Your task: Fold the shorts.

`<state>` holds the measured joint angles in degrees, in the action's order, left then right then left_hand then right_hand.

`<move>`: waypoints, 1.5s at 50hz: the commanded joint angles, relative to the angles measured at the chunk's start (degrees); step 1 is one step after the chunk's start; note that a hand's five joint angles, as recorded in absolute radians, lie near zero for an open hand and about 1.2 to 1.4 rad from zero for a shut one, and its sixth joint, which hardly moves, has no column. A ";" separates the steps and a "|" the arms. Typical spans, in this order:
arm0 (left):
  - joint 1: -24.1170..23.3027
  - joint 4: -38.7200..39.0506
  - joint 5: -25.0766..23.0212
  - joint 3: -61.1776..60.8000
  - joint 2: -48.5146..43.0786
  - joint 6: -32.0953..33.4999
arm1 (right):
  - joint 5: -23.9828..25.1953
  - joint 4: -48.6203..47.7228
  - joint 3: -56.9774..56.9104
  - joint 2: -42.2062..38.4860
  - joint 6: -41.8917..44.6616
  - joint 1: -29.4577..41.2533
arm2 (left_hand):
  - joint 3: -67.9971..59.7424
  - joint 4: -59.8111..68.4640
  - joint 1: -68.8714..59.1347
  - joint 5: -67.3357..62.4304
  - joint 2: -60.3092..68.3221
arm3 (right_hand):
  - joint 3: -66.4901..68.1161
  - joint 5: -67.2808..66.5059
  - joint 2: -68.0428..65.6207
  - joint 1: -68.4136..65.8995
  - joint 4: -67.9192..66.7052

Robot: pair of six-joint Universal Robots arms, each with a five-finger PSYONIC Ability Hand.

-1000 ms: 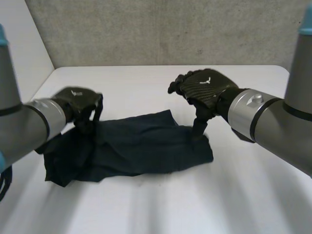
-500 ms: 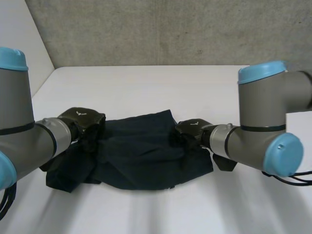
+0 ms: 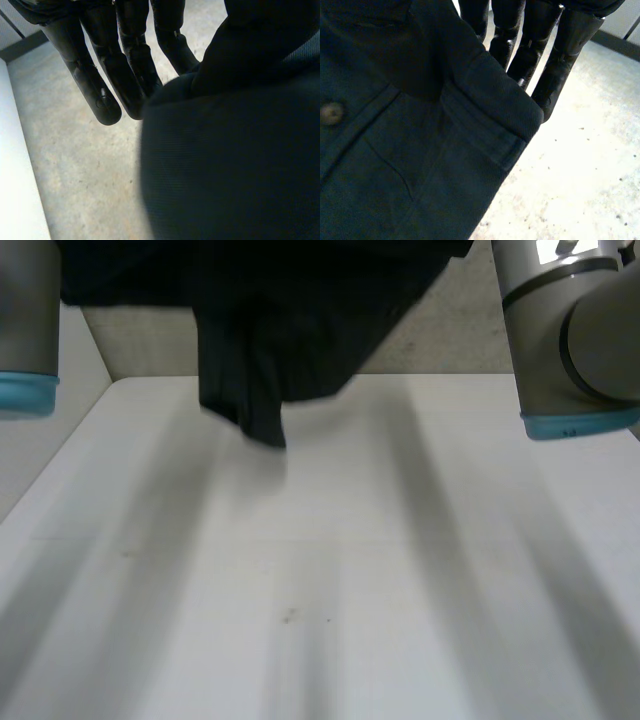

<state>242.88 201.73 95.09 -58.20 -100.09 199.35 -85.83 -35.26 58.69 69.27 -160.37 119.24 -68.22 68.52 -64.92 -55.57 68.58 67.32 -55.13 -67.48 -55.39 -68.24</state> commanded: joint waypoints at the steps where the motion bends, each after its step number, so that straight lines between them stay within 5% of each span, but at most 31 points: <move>1: -1.62 -2.48 -3.41 -15.07 0.86 -0.11 | 0.67 12.47 9.92 1.66 0.23 -0.33 | -11.78 11.48 -15.08 -14.43 11.42 | 12.68 -14.87 -12.52 -24.61 -11.76; 11: 0.23 -1.52 -8.79 -38.20 -7.20 0.33 | 8.03 14.87 31.98 1.05 1.98 0.11 | -11.78 11.48 -15.08 -14.43 11.42 | 12.68 -14.87 -12.52 -24.61 -11.76; 21: -0.74 -6.00 -8.78 -42.70 -13.21 4.63 | 8.14 15.74 38.34 -4.41 7.00 -0.15 | -7.11 6.80 -10.41 -9.76 6.75 | 12.68 -14.87 -12.52 -24.61 -11.76; 27: -0.56 -7.93 -8.08 -45.94 -4.61 8.42 | 7.87 16.27 41.41 0.33 5.77 -1.38 | 42.44 -42.74 39.14 39.79 -42.80 | 12.68 -14.87 -12.52 -24.61 -11.76; 33: -0.30 -7.41 -6.16 -51.57 1.99 6.15 | 6.03 18.11 45.36 2.89 0.34 -4.89 | 53.80 -54.10 50.50 51.15 -54.16 | 12.68 -14.87 -12.52 -24.61 -11.76; 45: -2.93 -7.76 7.02 -57.21 -0.88 -12.75 | 7.96 22.16 46.25 2.80 -16.55 -6.48 | 44.75 -45.06 41.45 42.10 -45.12 | 12.68 -14.87 -12.52 -24.61 -11.76; 58: -4.34 -7.67 7.56 -53.25 -8.89 -13.64 | 8.58 21.63 46.78 2.89 -16.73 -6.48 | 39.84 -40.15 36.54 37.19 -40.21 | 12.68 -14.87 -12.52 -24.61 -11.76; 61: -4.34 -7.93 7.74 -51.50 -11.18 -13.47 | 8.58 21.55 46.78 3.15 -16.56 -6.57 | 28.30 -28.60 24.99 25.64 -28.66 | 12.68 -14.87 -12.52 -24.61 -11.76; 62: -4.43 -8.02 7.83 -50.71 -11.96 -13.47 | 8.58 21.46 46.69 3.42 -16.38 -6.48 | 8.75 -9.05 5.45 6.09 -9.11 | 12.68 -14.87 -12.52 -24.61 -11.76; 64: -4.43 -8.20 8.00 -50.09 -12.06 -13.47 | 8.58 21.46 46.60 3.86 -15.59 -6.48 | -11.68 11.38 -14.98 -14.34 11.32 | 12.68 -14.87 -12.52 -24.61 -11.76; 69: -4.34 -8.64 8.71 -50.26 -6.89 -12.50 | 8.49 22.34 45.55 6.67 -9.01 -6.57 | -11.78 11.48 -15.08 -14.43 11.42 | 12.68 -14.87 -12.52 -24.61 -11.76; 75: -4.60 -16.01 7.91 -52.81 7.87 -2.14 | 8.05 31.72 42.82 12.55 11.37 -6.57 | -11.78 11.48 -15.08 -14.43 11.42 | 12.68 -14.87 -12.52 -24.61 -11.76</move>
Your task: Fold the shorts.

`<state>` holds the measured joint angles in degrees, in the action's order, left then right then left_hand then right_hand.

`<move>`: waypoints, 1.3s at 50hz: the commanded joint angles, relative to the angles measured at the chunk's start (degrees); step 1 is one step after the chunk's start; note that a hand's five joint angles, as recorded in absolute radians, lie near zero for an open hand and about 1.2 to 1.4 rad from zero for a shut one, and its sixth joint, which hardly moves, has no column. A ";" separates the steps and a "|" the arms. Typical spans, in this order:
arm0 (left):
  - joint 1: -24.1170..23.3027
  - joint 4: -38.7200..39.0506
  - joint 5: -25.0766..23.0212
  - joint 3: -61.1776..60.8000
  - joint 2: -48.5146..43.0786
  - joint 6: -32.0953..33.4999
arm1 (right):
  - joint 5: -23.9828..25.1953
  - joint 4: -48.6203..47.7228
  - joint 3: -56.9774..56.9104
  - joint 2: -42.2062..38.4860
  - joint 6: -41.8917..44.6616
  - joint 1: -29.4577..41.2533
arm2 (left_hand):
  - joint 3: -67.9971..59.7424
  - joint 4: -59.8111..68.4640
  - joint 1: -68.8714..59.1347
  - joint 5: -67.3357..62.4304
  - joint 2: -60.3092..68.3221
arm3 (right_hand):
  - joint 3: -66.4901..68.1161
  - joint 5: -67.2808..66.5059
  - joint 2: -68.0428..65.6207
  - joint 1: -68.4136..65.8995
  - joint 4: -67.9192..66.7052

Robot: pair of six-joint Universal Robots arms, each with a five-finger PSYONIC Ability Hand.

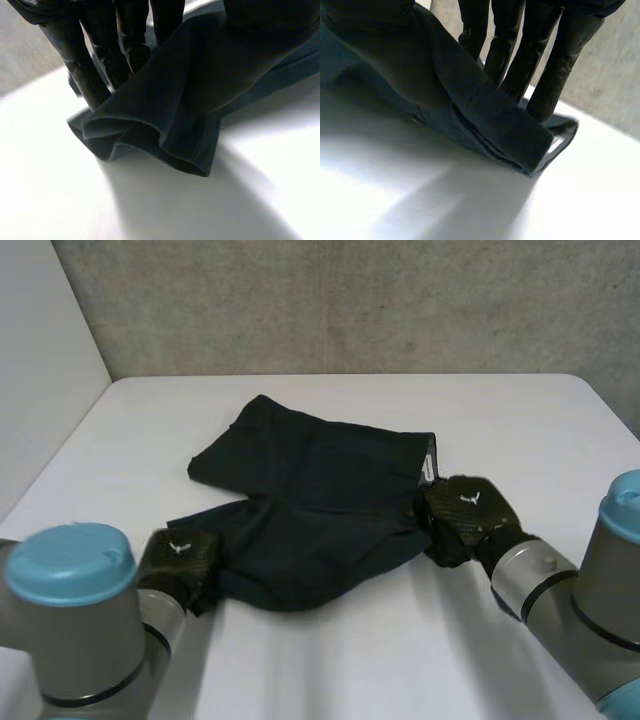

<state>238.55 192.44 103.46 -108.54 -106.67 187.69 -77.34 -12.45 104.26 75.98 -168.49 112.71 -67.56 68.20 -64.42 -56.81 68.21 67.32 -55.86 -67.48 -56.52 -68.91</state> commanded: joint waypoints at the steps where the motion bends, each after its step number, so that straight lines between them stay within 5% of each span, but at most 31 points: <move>1: -0.19 -8.03 -0.54 -2.64 16.21 11.19 | -0.53 10.77 -3.44 6.54 21.78 -0.03 | -12.44 11.80 -15.58 -13.19 11.79 | 12.68 -14.14 -12.52 -23.48 -11.09; 7: -1.16 -19.02 -0.71 -4.14 26.77 22.97 | -0.98 28.87 -8.37 11.81 32.34 0.14 | -12.44 11.80 -15.58 -13.19 11.79 | 12.68 -14.14 -12.52 -23.48 -11.09; 16: -3.88 -28.34 -5.81 -5.28 29.33 27.82 | 0.52 50.68 -7.23 15.60 41.30 -0.03 | -12.44 11.80 -15.58 -13.19 11.79 | 12.68 -14.14 -12.52 -23.48 -11.09; 20: -3.53 -26.51 -7.48 -3.27 22.75 30.80 | 0.78 48.50 -7.31 13.85 44.13 -0.12 | -12.44 11.80 -15.58 -13.19 11.79 | 12.68 -14.14 -12.52 -23.48 -11.09; 30: -3.44 -11.65 -6.43 19.65 -3.87 32.65 | -3.16 38.21 -19.17 -4.16 35.16 0.23 | -12.44 11.80 -15.58 -13.19 11.79 | 12.68 -14.14 -12.52 -23.48 -11.09; 36: -3.53 -11.91 -2.48 39.78 -19.87 32.74 | -11.77 32.16 -30.67 -15.40 34.37 0.85 | -10.95 10.31 -14.09 -11.71 10.31 | 12.68 -14.14 -12.52 -23.48 -11.09; 43: -3.36 -15.60 3.77 64.04 -37.10 34.15 | -12.93 23.63 -40.44 -24.29 34.46 0.76 | -7.08 6.44 -10.22 -7.84 6.44 | 12.68 -14.14 -12.52 -23.48 -11.09; 47: -2.57 -15.60 3.68 71.87 -42.56 34.41 | -12.32 20.02 -44.49 -28.87 34.54 0.85 | 2.14 -2.78 -1.00 1.38 -2.79 | 12.68 -14.14 -12.52 -23.48 -11.09; 48: -2.22 -15.60 3.59 73.45 -44.05 34.15 | -11.79 18.88 -45.36 -30.62 34.98 0.85 | 15.66 -16.30 12.52 14.91 -16.31 | 12.68 -14.14 -12.52 -23.48 -11.09; 51: -2.12 -15.51 3.68 73.91 -45.20 34.41 | -10.91 17.21 -46.34 -32.91 34.81 0.85 | 46.49 -47.14 43.35 45.74 -47.14 | -18.26 16.80 18.42 7.46 19.85; 53: -2.12 -14.90 3.94 74.43 -45.82 34.41 | -10.47 14.92 -46.69 -34.06 34.11 0.85 | 54.65 -55.29 51.51 53.90 -55.30 | -42.54 41.08 42.70 31.74 44.13; 65: -2.04 -14.55 2.81 69.70 -41.17 33.09 | -9.86 7.27 -41.17 -24.59 24.10 -2.05 | 56.67 -57.32 53.53 55.92 -57.32 | -53.54 52.08 53.70 42.74 55.13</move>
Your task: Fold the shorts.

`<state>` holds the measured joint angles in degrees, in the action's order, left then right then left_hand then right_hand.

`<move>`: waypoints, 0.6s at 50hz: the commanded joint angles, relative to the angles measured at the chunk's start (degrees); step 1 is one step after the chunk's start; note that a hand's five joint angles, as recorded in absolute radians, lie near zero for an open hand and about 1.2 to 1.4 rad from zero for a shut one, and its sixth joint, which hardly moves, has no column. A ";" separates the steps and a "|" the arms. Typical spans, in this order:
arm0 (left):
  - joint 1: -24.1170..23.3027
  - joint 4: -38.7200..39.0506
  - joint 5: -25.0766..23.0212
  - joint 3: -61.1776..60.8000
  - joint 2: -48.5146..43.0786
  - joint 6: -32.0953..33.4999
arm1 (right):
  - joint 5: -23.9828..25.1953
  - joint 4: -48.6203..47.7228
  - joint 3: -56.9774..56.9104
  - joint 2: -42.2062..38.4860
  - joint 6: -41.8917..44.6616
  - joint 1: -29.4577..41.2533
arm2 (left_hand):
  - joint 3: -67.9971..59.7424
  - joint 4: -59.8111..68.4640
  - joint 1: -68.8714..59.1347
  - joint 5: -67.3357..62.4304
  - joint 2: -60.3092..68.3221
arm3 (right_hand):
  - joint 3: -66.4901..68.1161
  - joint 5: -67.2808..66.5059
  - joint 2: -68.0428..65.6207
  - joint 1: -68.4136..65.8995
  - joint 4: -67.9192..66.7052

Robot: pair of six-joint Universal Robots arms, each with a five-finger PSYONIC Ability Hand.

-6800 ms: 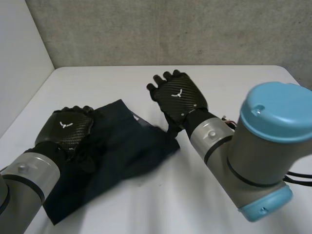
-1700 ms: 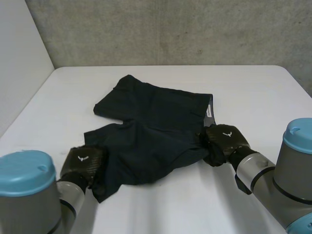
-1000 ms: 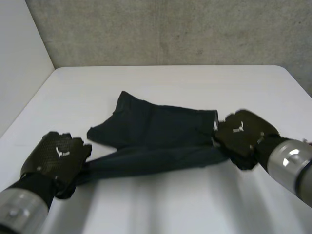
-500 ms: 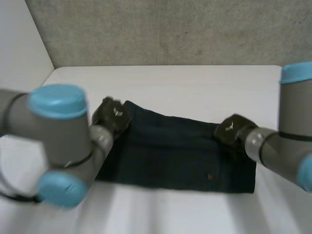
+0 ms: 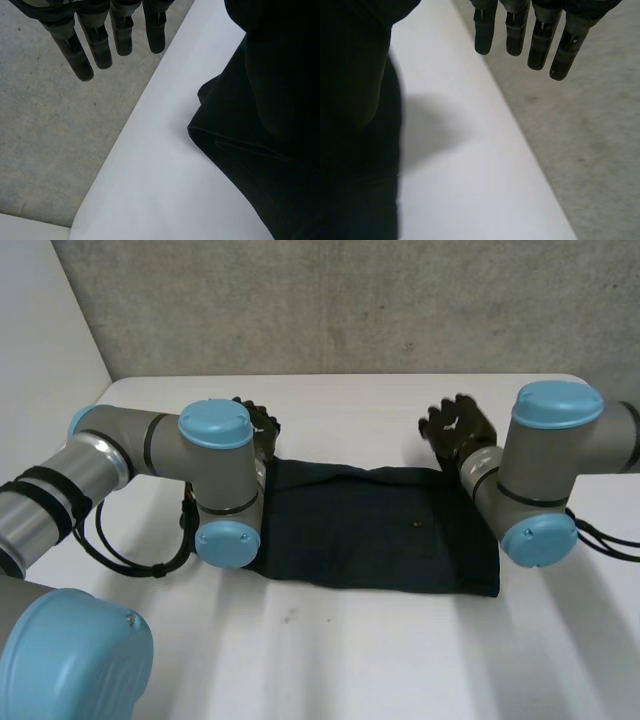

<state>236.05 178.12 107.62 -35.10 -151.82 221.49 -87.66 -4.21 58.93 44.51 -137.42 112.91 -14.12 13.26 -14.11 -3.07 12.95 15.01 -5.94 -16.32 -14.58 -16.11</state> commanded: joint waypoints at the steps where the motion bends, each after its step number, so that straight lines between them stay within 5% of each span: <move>1: 0.73 -0.23 -2.84 -4.87 5.03 -1.15 | 0.82 -0.71 4.87 7.60 -7.33 -2.43 | 3.23 -2.37 3.22 2.18 -2.06 | -1.06 1.99 2.36 0.63 2.16; 9: 3.28 -1.46 -15.15 -4.89 5.13 -2.29 | 6.89 4.03 14.36 13.14 -8.65 -4.28 | 3.23 -2.38 3.22 2.18 -2.06 | -0.89 1.82 2.19 0.46 1.99; 22: 7.41 -3.57 -16.13 13.56 -9.01 0.87 | 8.30 3.86 22.63 15.69 -8.65 -5.69 | 2.56 -1.70 2.55 1.51 -1.39 | -0.72 1.65 2.03 0.30 1.82; 30: 9.87 5.66 -15.60 24.74 -15.18 1.31 | 8.12 2.63 24.39 15.78 -8.65 -5.77 | 1.55 -0.69 1.54 0.50 -0.37 | -0.72 1.65 2.03 0.30 1.82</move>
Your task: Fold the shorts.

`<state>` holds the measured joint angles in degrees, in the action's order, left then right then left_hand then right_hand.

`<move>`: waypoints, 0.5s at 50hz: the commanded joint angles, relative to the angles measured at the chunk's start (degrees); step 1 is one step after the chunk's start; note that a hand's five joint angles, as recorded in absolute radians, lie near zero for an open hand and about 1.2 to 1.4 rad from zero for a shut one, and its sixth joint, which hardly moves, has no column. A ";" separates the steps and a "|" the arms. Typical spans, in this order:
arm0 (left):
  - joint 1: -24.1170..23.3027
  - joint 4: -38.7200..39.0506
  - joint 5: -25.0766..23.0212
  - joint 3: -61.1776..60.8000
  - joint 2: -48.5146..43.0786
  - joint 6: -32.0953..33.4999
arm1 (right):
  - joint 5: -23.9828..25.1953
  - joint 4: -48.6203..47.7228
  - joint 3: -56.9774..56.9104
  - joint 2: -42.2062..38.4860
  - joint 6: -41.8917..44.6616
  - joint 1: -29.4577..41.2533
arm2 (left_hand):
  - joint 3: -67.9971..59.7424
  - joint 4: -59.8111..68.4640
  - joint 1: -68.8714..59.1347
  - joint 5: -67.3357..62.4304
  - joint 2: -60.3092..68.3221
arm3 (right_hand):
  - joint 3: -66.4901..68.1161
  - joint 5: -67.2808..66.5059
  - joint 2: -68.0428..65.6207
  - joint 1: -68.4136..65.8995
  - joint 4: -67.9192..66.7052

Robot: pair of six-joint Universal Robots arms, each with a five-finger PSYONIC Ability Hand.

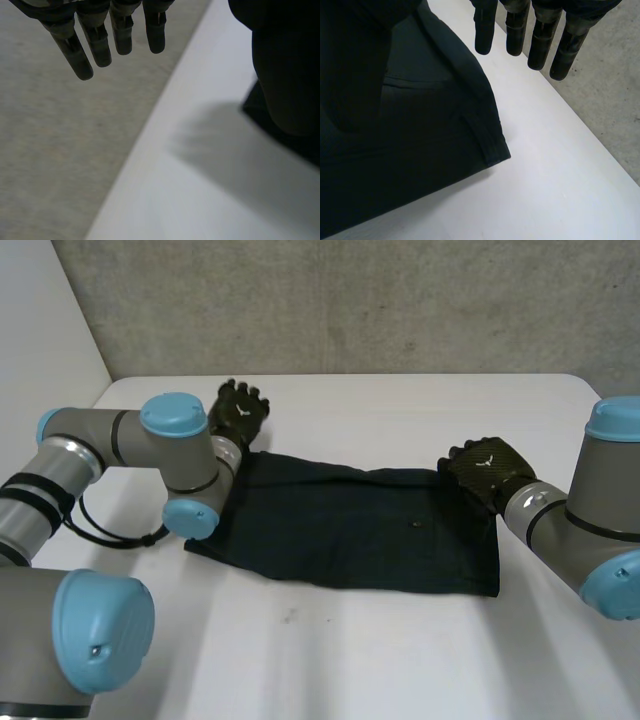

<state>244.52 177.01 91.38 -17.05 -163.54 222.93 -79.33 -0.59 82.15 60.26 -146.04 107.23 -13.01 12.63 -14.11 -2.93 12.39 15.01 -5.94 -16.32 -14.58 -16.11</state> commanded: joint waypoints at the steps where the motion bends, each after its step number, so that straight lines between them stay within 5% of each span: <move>1: 1.39 6.59 0.64 6.50 -3.45 -0.39 | -0.21 -1.69 1.87 0.30 -0.03 -0.10 | 0.44 -0.06 1.54 0.36 0.18 | -0.72 1.65 2.03 0.30 1.82; 14: 0.87 -5.79 -2.68 -8.67 9.10 -17.08 | -0.12 -2.93 4.77 2.85 -0.12 -0.10 | 1.78 -1.40 2.88 1.70 -1.16 | -1.06 1.98 2.36 0.63 2.16; 18: 0.60 -7.65 -8.39 -16.76 12.80 -16.74 | -0.03 -3.02 5.74 3.29 -0.12 -0.18 | 2.45 -2.08 3.56 2.37 -1.84 | -1.23 2.15 2.53 0.80 2.32; 25: 0.78 -7.04 -10.43 -22.07 14.13 -14.55 | -0.03 -3.10 6.27 3.73 -0.12 -0.10 | 2.29 -1.91 3.39 2.21 -1.67 | -1.23 2.15 2.53 0.80 2.32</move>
<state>245.20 169.42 83.47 -34.09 -150.60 206.02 -79.40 -3.64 87.85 63.63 -146.16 107.09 -13.00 12.47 -13.21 -2.80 12.26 15.01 -5.94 -16.32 -14.58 -16.11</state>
